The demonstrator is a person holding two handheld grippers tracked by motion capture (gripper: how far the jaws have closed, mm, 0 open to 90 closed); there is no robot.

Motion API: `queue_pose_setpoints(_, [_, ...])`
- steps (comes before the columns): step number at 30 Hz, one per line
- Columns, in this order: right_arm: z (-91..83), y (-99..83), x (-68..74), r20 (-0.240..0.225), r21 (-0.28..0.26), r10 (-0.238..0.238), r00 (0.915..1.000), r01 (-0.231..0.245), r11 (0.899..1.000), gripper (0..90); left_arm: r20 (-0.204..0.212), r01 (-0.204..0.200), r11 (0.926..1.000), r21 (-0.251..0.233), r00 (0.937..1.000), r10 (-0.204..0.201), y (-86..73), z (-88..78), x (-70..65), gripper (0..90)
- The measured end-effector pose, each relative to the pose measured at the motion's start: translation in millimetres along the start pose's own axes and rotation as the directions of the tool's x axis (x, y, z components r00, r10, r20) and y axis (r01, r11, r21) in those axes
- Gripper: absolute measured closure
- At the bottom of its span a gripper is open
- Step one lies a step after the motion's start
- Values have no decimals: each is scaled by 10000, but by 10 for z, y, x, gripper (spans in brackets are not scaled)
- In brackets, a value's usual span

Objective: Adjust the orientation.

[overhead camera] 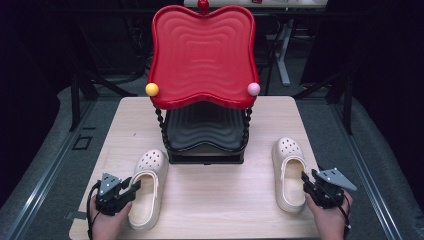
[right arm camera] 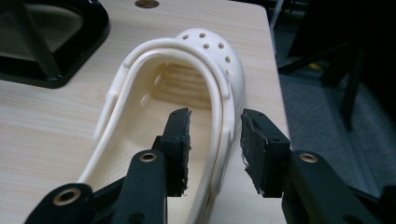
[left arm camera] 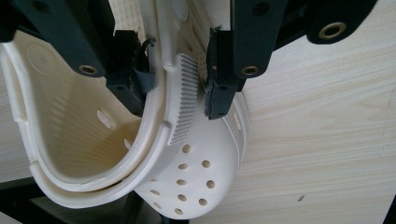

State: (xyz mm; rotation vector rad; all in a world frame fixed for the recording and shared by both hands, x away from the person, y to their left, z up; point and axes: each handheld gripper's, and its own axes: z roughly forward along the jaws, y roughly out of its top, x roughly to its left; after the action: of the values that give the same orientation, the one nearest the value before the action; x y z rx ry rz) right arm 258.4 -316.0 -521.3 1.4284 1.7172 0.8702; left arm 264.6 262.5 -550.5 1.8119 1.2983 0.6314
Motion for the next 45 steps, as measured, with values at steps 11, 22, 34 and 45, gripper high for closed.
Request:
queue_pose_setpoints(11, [357,71,-43,271,974,-518,9983,489,9940,706,29,65,10000,-54,10000,-65,-21,-28,21,625])
queue_pose_setpoints(22, [205,77,55,-595,830,-413,9974,462,9955,760,10,-14,9999,-144,10000,14,24,-15,-18,628])
queue_pose_setpoints(34, [-21,105,534,-694,298,-450,9966,472,9984,762,26,-20,9997,-248,10000,20,38,-18,-19,628])
queue_pose_setpoints(45, [-2,34,612,-1117,734,-181,9936,264,9970,685,-23,-118,9999,-104,9999,118,103,-64,-27,631])
